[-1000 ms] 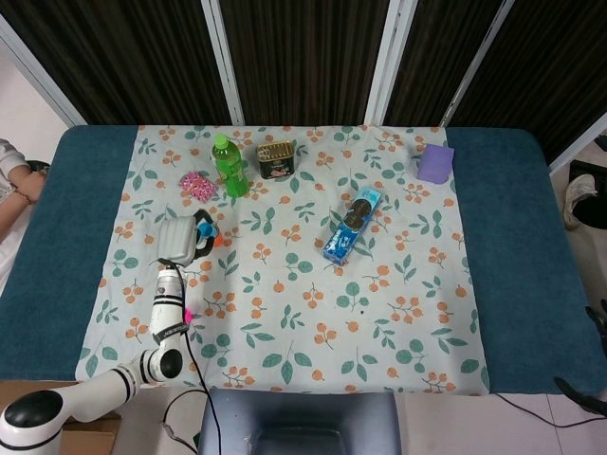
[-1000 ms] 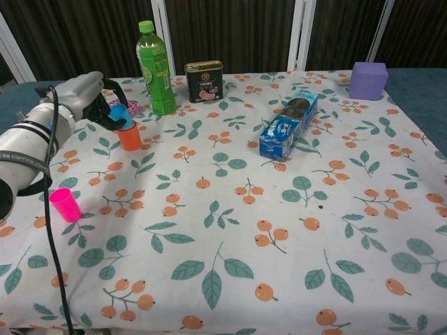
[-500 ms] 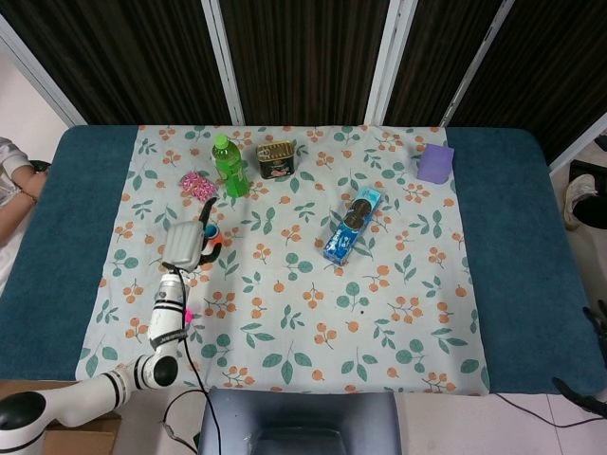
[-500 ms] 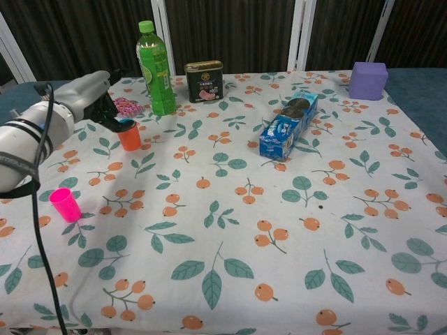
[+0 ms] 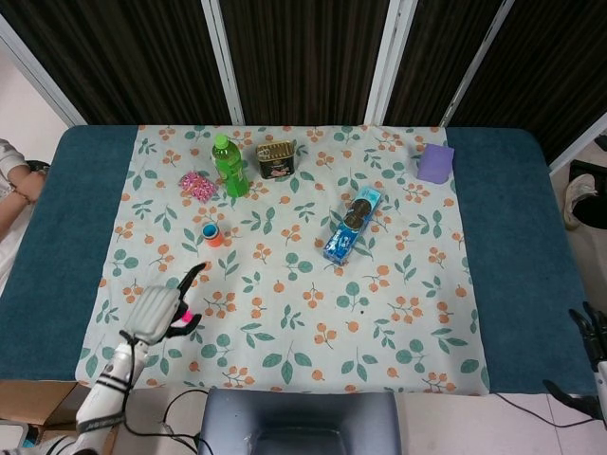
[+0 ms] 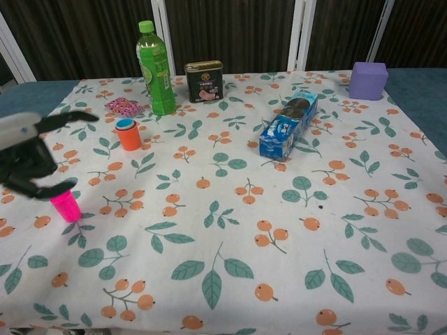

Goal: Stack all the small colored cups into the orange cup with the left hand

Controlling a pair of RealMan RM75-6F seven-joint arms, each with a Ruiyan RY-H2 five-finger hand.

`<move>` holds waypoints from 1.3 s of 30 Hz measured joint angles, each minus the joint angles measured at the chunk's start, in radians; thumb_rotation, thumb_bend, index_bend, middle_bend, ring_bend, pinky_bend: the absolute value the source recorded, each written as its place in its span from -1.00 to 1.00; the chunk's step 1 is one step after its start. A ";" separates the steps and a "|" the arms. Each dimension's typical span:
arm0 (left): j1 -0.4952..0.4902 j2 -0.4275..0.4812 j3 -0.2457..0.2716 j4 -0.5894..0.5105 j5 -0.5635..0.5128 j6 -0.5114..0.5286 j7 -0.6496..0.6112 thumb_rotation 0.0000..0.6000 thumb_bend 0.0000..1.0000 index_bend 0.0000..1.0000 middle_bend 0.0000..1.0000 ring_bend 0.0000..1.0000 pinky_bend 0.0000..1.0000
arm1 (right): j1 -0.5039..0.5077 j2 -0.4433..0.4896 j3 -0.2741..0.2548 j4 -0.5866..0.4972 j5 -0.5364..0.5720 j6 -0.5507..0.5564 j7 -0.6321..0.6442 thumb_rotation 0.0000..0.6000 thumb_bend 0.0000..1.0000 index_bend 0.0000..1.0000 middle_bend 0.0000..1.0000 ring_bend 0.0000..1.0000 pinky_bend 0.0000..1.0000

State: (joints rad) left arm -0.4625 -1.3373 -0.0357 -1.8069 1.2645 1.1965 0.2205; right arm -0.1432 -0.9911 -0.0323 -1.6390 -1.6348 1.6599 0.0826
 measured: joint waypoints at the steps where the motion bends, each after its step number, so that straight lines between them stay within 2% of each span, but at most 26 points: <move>1: 0.023 0.007 0.028 -0.002 0.026 0.015 -0.006 1.00 -0.30 -0.85 1.00 1.00 1.00 | 0.000 0.000 0.000 0.000 0.000 0.000 0.000 1.00 -0.62 -1.00 -1.00 -1.00 -1.00; 3: 0.068 0.011 0.074 0.010 0.076 0.049 -0.017 1.00 -0.30 -0.81 1.00 1.00 1.00 | 0.001 -0.001 -0.002 0.001 -0.005 -0.002 -0.002 1.00 -0.62 -1.00 -1.00 -1.00 -1.00; 7: 0.087 -0.018 0.085 0.077 0.077 0.050 -0.036 1.00 -0.30 -0.75 1.00 1.00 1.00 | 0.002 -0.001 -0.006 0.002 -0.011 -0.001 -0.002 1.00 -0.62 -1.00 -1.00 -1.00 -1.00; 13: 0.094 -0.100 0.049 0.203 0.060 0.047 -0.071 1.00 -0.29 -0.72 1.00 1.00 1.00 | 0.000 0.001 -0.004 0.004 -0.009 0.005 0.006 1.00 -0.62 -1.00 -1.00 -1.00 -1.00; 18: 0.094 -0.144 0.012 0.271 0.046 0.040 -0.093 1.00 -0.29 -0.51 1.00 1.00 1.00 | 0.002 0.000 -0.005 0.003 -0.007 -0.001 0.001 1.00 -0.62 -1.00 -1.00 -1.00 -1.00; 21: 0.092 -0.157 0.001 0.294 0.037 0.028 -0.100 1.00 -0.29 -0.37 1.00 1.00 1.00 | 0.002 -0.001 -0.005 0.002 -0.006 -0.001 -0.001 1.00 -0.62 -1.00 -1.00 -1.00 -1.00; 33: 0.077 -0.194 -0.035 0.350 0.003 -0.020 -0.112 1.00 -0.29 -0.26 1.00 1.00 1.00 | 0.002 -0.001 -0.004 0.001 -0.004 0.001 0.000 1.00 -0.62 -1.00 -1.00 -1.00 -1.00; 39: 0.074 -0.206 -0.042 0.364 -0.003 -0.032 -0.113 1.00 -0.29 -0.11 1.00 1.00 1.00 | 0.001 0.001 -0.003 0.003 -0.004 0.004 0.004 1.00 -0.62 -1.00 -1.00 -1.00 -1.00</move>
State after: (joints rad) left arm -0.3884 -1.5429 -0.0777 -1.4430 1.2617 1.1645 0.1078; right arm -0.1425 -0.9904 -0.0357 -1.6365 -1.6383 1.6643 0.0867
